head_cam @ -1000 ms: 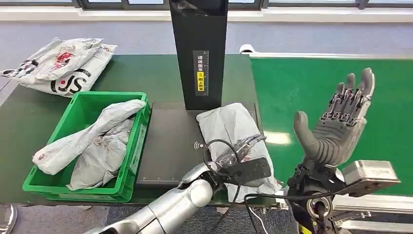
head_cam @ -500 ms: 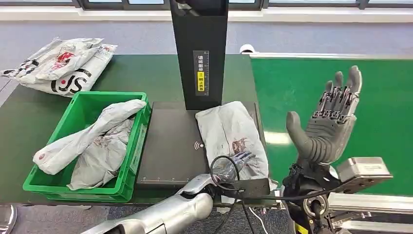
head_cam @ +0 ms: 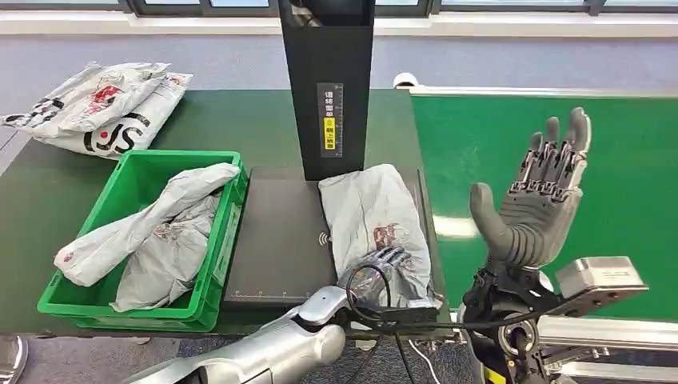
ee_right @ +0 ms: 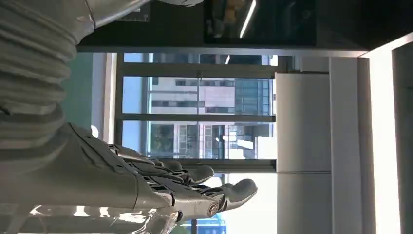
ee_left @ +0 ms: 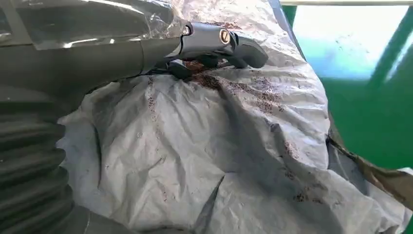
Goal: Moved the parcel from conveyor to table for the left to box.
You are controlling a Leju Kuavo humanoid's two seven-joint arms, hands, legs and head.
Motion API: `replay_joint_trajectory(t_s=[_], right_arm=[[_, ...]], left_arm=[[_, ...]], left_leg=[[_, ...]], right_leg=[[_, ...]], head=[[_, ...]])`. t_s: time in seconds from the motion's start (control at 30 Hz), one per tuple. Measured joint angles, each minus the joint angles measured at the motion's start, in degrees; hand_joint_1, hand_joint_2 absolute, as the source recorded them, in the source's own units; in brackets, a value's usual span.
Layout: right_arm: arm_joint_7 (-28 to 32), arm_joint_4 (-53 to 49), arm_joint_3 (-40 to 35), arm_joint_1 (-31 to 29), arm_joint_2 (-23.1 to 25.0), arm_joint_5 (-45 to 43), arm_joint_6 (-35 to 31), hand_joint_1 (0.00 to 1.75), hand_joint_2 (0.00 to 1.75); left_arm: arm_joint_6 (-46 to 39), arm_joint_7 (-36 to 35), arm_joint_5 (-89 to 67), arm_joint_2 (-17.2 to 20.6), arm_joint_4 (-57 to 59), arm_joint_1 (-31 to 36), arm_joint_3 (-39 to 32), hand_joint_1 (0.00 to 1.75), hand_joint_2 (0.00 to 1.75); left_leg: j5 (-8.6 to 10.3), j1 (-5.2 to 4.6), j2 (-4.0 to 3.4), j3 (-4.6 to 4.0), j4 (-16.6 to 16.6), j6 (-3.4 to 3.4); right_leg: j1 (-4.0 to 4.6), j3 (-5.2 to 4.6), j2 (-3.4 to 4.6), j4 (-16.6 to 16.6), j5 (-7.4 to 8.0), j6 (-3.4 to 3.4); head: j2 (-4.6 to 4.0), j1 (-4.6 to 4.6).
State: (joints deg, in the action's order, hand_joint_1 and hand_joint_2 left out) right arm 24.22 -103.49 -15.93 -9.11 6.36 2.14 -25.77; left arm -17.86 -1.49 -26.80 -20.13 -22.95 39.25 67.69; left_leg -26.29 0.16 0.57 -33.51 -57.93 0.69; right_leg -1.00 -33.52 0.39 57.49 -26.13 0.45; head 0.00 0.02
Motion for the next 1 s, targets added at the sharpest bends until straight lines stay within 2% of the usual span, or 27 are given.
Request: replay_joint_trajectory(t_s=[0.33, 0.37, 1.0], right_arm=[[0.0, 0.0, 0.0, 0.0, 0.02, 0.0, 0.0, 0.0, 1.75], [0.0, 0.0, 0.0, 0.0, 0.02, 0.0, 0.0, 0.0, 1.75], [0.81, 0.52, 0.0, -0.65, 0.13, -1.53, 1.51, 0.0, 1.75]], left_arm=[[-0.15, 0.0, -0.09, 0.0, 0.7, 0.2, 0.48, 0.0, 1.75], [-0.15, 0.0, -0.09, 0.0, 0.76, 0.22, 0.48, 1.75, 1.75], [-2.91, 0.83, -2.47, 0.07, 3.39, 2.51, -0.2, 1.75, 1.75]], left_leg=[[0.0, 0.0, 0.0, 0.0, 0.0, 0.0], [0.0, 0.0, 0.0, 0.0, 0.0, 0.0], [0.15, 0.0, 0.0, 0.05, 0.0, -0.07]], right_leg=[[0.0, 0.0, 0.0, 0.0, 0.0, 0.0], [0.0, 0.0, 0.0, 0.0, 0.0, 0.0], [0.0, 0.09, -0.01, 0.0, 0.16, 0.09]], head=[[0.0, 0.0], [-0.02, 0.0], [0.0, 0.0]])
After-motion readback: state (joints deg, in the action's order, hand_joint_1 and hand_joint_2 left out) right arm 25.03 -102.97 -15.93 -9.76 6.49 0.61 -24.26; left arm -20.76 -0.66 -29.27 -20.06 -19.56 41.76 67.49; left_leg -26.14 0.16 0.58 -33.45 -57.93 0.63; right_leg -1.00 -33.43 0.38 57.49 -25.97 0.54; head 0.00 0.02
